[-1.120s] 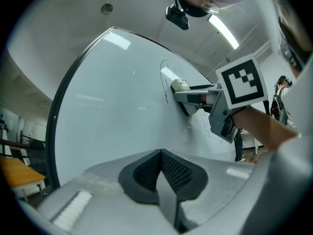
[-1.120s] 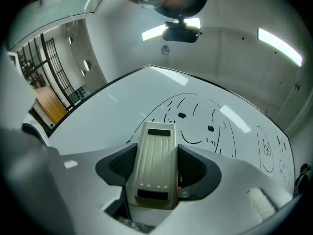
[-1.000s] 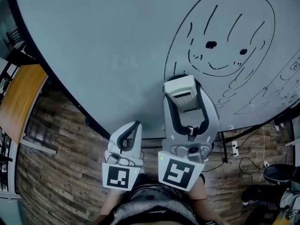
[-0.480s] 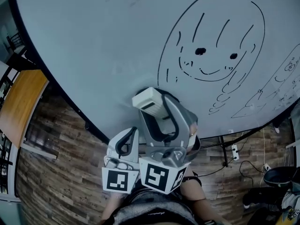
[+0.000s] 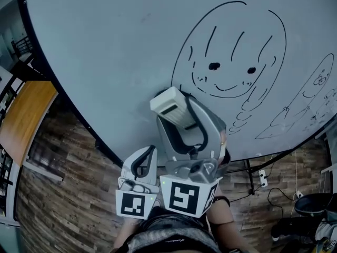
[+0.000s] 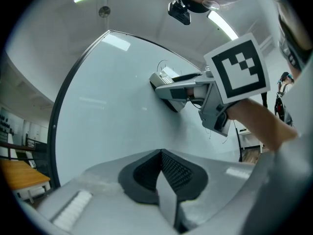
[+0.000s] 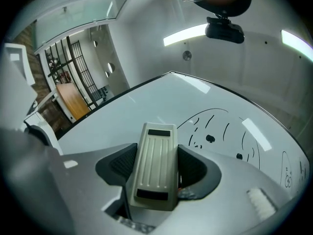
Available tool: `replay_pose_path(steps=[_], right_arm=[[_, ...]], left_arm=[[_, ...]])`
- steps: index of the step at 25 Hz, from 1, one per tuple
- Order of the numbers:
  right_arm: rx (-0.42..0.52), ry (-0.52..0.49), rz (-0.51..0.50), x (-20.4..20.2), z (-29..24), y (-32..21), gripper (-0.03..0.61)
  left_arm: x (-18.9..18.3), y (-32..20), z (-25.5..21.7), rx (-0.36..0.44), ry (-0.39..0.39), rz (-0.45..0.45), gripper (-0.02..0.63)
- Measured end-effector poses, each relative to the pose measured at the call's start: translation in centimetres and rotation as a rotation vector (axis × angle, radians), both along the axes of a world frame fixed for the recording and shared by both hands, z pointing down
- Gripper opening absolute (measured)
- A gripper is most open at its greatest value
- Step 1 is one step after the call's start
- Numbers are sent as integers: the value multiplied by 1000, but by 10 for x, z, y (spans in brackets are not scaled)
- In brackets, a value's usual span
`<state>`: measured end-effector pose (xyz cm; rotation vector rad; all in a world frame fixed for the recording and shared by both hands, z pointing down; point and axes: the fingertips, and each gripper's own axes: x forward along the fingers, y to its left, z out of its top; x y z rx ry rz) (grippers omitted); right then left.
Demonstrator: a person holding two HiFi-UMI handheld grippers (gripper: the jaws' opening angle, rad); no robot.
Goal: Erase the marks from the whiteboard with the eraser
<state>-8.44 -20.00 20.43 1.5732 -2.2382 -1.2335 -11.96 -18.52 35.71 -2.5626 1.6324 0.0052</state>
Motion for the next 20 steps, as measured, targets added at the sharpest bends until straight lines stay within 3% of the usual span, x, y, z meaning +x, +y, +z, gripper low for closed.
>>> replay_pose_path(steps=[5,12,20], right_arm=[[-51,23,-58,3,-10,-1,262],[-38,41,-92,10,-33,1,263],[17,79,-119,16,-36,4,264]], left_arm=[[15,2,-29,55,-36,14,4],[30,8,-43,87,-41,-4,5],[40,11,-41,74,-9,-106,5]])
